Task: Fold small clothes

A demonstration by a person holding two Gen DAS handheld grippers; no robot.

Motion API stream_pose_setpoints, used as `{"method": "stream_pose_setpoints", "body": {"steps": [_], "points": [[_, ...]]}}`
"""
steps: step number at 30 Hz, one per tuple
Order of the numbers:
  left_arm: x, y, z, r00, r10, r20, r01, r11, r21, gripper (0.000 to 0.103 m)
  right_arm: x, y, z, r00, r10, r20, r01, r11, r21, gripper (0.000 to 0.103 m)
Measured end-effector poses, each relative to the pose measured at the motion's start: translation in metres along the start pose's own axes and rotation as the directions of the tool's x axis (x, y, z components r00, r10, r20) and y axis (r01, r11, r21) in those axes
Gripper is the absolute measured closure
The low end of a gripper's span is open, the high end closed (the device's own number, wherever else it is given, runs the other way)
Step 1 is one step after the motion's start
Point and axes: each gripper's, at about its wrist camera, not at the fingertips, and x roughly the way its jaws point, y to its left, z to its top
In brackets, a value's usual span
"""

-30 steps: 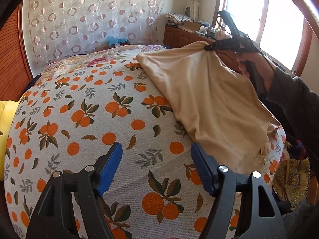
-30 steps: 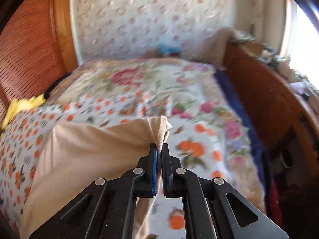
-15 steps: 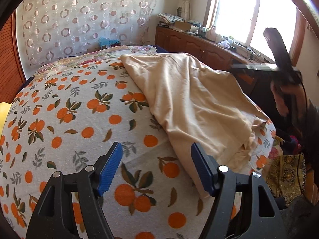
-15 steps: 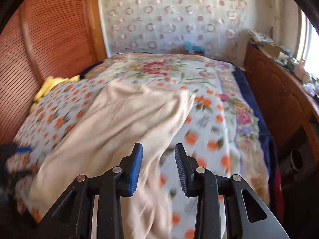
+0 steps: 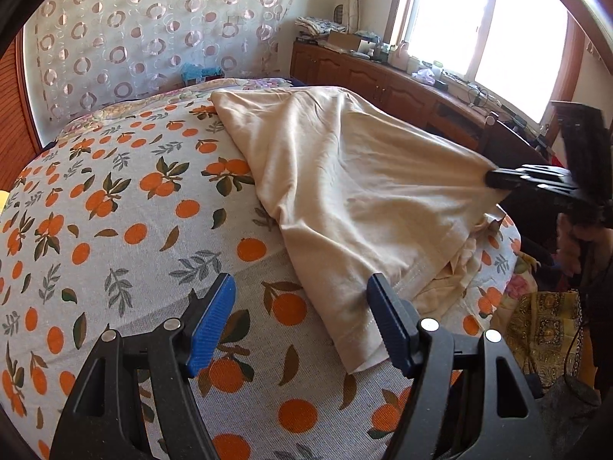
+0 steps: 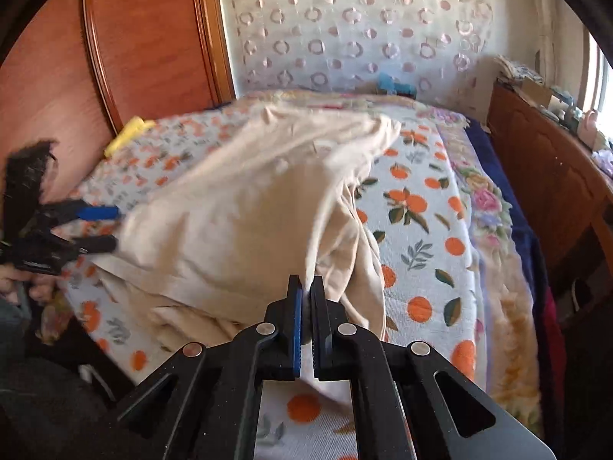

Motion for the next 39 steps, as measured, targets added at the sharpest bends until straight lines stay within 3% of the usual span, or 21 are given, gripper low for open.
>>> {"method": "stream_pose_setpoints", "body": {"steps": [3,6,12,15,17,21,25,29,30,31,36,37,38,39], "points": [[-0.003,-0.002,-0.001,1.000,-0.010,0.008,0.010,1.000,0.001,0.031,-0.020,0.002,-0.020,0.996,-0.085,-0.030,0.085,0.996,0.004,0.100],[0.002,-0.004,-0.001,1.000,-0.013,-0.001,0.013,1.000,0.004,0.031,-0.016,-0.012,-0.037,0.995,-0.078,-0.059,0.081,0.995,0.053,0.100],[0.003,-0.012,-0.003,0.999,-0.035,-0.012,0.035,0.999,0.024,0.056,-0.003,-0.016,-0.040,0.996,-0.084,-0.035,0.086,0.994,0.073,0.098],[0.006,-0.017,-0.006,0.999,-0.031,-0.032,0.032,0.999,0.038,0.073,0.006,-0.016,-0.043,0.991,-0.121,-0.053,0.125,0.989,0.077,0.077],[0.008,-0.022,-0.009,0.998,-0.034,-0.045,0.036,0.998,0.048,0.073,0.027,-0.010,-0.036,0.989,-0.131,-0.065,0.136,0.987,0.082,0.064],[0.009,-0.028,-0.013,0.998,-0.025,-0.052,0.028,0.997,0.066,0.074,0.039,-0.007,-0.036,0.985,-0.155,-0.074,0.161,0.983,0.084,0.060],[0.012,-0.025,-0.013,0.998,-0.030,-0.056,0.032,0.999,0.035,0.074,0.044,-0.007,-0.036,0.983,-0.167,-0.074,0.173,0.980,0.093,0.049],[0.011,-0.025,-0.014,0.998,-0.031,-0.053,0.033,0.999,0.039,0.074,0.044,0.001,-0.037,0.984,-0.159,-0.081,0.165,0.983,0.077,0.049],[0.012,-0.026,-0.015,0.998,-0.032,-0.052,0.034,0.998,0.048,0.078,0.045,0.002,-0.038,0.985,-0.152,-0.082,0.159,0.984,0.082,0.049],[0.011,-0.027,-0.015,0.998,-0.040,-0.054,0.043,0.998,0.054,0.093,0.040,0.001,-0.038,0.986,-0.146,-0.081,0.153,0.984,0.089,0.049],[-0.006,-0.033,-0.011,0.997,-0.078,-0.019,0.079,0.995,0.057,0.096,0.036,-0.003,-0.038,0.994,-0.076,-0.078,0.085,0.990,0.114,0.050],[-0.013,-0.035,-0.009,0.996,-0.091,-0.005,0.091,0.994,0.059,0.096,0.037,-0.002,-0.038,0.995,-0.064,-0.081,0.073,0.991,0.110,0.062],[-0.019,-0.035,-0.007,0.995,-0.096,0.007,0.096,0.994,0.058,0.096,0.037,0.000,-0.038,0.996,-0.044,-0.084,0.052,0.993,0.102,0.083],[-0.026,-0.036,-0.004,0.994,-0.105,0.021,0.104,0.993,0.060,0.097,0.037,0.001,-0.037,0.996,-0.009,-0.092,0.018,0.995,0.094,0.092]]}}
